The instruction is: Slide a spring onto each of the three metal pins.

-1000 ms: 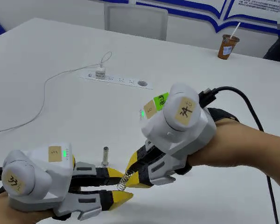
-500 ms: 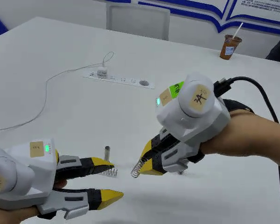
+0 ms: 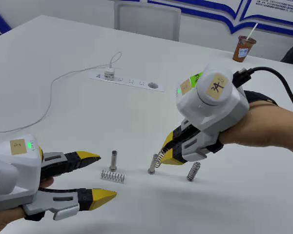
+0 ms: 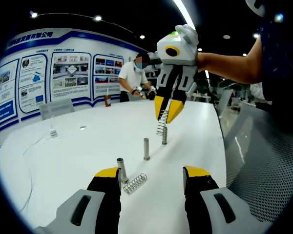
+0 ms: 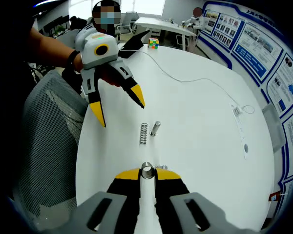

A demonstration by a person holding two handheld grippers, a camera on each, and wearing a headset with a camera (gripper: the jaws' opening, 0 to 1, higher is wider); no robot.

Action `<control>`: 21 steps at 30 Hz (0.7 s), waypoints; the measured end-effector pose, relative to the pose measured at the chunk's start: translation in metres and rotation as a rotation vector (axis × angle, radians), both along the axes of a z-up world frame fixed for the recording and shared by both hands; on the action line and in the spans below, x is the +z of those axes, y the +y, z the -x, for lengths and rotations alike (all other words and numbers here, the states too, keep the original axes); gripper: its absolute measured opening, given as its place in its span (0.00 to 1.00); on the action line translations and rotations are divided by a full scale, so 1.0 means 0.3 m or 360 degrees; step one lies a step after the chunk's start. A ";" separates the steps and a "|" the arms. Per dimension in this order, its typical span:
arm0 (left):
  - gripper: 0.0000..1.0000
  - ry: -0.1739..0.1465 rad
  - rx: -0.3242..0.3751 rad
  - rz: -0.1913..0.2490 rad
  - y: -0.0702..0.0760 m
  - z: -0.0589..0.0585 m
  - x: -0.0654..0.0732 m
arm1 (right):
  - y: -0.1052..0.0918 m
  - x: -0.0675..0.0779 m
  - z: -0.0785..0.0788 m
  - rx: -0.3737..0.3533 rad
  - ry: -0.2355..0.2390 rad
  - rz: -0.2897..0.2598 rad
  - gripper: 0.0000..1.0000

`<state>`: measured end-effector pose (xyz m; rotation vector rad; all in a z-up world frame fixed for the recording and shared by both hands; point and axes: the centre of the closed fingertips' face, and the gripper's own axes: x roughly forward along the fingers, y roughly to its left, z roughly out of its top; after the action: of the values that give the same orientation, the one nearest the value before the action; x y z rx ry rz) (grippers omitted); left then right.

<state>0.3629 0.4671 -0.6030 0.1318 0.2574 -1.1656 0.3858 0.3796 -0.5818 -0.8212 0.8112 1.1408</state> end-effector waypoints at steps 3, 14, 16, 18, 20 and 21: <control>0.54 0.0006 0.0014 0.0002 0.007 -0.003 -0.004 | -0.010 -0.003 -0.025 -0.0019 -0.0006 0.0018 0.12; 0.58 0.0020 0.0033 0.0004 0.014 -0.009 -0.009 | -0.023 -0.028 -0.090 -0.0053 -0.0011 0.0091 0.12; 0.58 0.0019 0.0030 0.0003 0.013 -0.009 -0.009 | -0.019 -0.033 -0.098 -0.0052 -0.0003 0.0093 0.12; 0.58 0.0017 0.0031 0.0002 0.013 -0.010 -0.008 | -0.020 -0.041 -0.105 -0.0045 -0.0003 0.0117 0.12; 0.59 0.0017 0.0035 0.0003 0.015 -0.012 -0.007 | -0.023 -0.047 -0.109 -0.0041 -0.0003 0.0137 0.12; 0.59 0.0017 0.0037 0.0004 0.015 -0.012 -0.007 | -0.024 -0.049 -0.110 -0.0041 0.0003 0.0139 0.12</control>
<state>0.3666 0.4717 -0.6050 0.1200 0.2662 -1.1436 0.4190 0.3725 -0.5964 -0.8795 0.8756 1.0896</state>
